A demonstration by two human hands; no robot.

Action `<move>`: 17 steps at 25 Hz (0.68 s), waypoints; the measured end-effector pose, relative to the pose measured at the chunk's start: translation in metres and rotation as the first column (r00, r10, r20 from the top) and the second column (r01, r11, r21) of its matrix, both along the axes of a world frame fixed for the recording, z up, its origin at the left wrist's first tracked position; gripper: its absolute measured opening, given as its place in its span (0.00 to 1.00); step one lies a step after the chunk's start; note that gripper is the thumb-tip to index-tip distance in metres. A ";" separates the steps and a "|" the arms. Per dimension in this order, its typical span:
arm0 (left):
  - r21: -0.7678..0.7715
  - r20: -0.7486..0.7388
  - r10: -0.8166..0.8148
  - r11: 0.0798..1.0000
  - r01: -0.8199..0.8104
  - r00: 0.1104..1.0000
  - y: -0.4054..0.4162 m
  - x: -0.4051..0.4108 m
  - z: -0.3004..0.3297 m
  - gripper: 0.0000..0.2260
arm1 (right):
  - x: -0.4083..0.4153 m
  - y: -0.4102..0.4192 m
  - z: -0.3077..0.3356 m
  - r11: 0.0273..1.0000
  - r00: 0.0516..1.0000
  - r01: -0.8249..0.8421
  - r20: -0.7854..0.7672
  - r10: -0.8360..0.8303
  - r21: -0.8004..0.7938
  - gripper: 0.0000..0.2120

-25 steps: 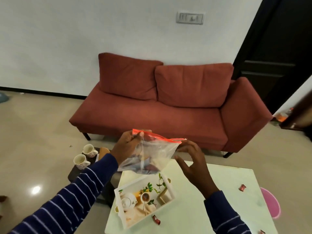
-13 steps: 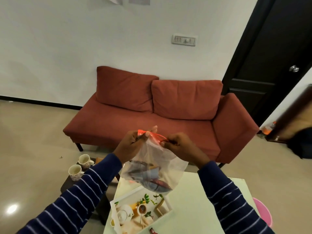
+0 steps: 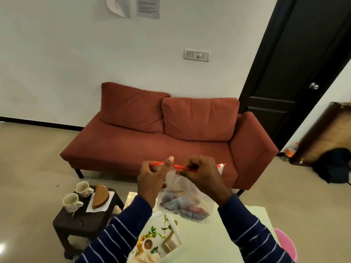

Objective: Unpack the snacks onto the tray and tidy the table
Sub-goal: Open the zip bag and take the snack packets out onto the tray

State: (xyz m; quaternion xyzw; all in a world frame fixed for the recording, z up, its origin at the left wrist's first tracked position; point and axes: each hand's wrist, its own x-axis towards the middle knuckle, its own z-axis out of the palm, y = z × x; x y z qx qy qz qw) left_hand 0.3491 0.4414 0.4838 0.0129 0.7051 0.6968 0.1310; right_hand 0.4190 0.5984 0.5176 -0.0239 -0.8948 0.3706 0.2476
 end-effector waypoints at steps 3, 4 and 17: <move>0.120 -0.052 -0.091 0.988 0.097 0.994 0.013 0.009 0.002 0.27 | 0.011 0.015 -0.003 0.996 0.994 0.057 -0.093 -0.063 -0.067 0.18; 0.153 -0.059 -0.114 0.981 0.122 0.992 0.017 0.011 0.002 0.27 | 0.014 0.021 -0.002 0.993 0.991 0.065 -0.112 -0.076 -0.099 0.19; -0.080 -0.177 -0.339 0.941 0.330 0.924 0.023 0.005 0.015 0.25 | 0.040 0.075 -0.009 0.941 0.986 0.141 0.125 -0.107 -0.308 0.14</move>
